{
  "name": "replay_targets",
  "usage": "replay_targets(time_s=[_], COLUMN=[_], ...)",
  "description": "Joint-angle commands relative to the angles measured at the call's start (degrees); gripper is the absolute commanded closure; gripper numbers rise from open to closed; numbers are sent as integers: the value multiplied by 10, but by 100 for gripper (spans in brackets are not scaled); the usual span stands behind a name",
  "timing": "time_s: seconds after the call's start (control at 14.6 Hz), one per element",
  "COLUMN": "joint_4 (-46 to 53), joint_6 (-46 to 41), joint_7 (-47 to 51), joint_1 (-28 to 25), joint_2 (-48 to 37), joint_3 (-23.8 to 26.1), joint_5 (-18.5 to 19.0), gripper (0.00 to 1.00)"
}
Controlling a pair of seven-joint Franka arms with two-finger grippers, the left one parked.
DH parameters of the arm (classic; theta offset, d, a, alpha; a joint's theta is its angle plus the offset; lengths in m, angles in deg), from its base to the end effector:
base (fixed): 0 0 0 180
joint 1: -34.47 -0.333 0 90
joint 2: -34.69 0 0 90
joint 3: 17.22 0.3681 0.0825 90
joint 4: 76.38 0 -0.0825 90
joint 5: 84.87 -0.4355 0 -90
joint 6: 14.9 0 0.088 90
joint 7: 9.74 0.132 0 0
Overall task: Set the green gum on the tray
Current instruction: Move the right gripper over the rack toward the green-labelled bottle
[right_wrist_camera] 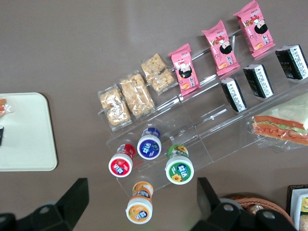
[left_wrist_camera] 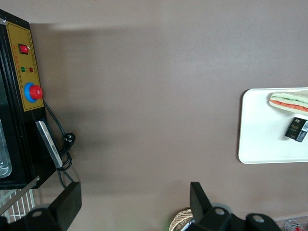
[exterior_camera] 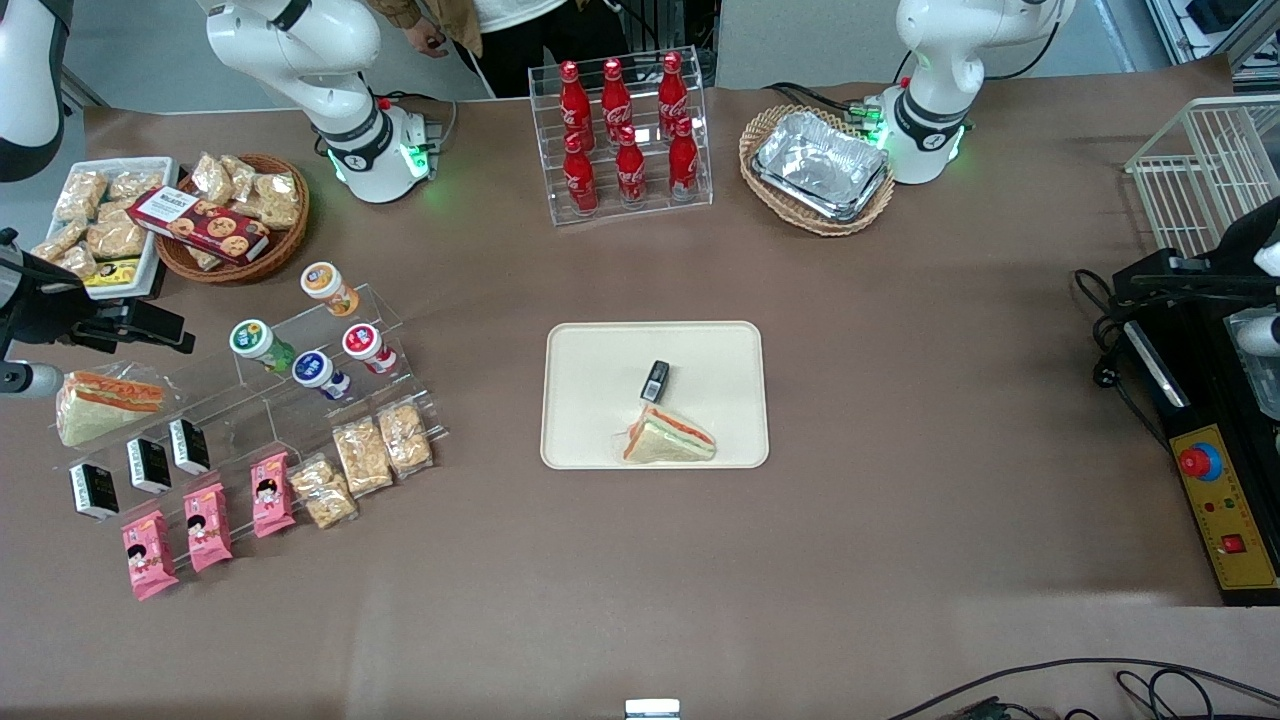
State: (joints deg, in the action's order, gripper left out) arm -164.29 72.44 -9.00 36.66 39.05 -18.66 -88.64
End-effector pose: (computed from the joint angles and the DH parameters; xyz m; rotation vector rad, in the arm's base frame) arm 0.6244 -0.0301 0.6202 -3.0706 0.1168 0.1297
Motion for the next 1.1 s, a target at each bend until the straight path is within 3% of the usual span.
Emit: replay_targets(time_s=[0.0, 0.27, 0.76, 1.03], joint_4=[-1, -75, -269, -337], joint_6=[-37, -20, 107, 171], joint_7=[-9, -13, -28, -34], joint_1=[4, 4, 5, 6], joint_2=[-21, -82, -179, -186], joint_3=[-2, -3, -3, -8], joint_5=[-11, -4, 6, 13], gripper=[0, 0, 0, 0])
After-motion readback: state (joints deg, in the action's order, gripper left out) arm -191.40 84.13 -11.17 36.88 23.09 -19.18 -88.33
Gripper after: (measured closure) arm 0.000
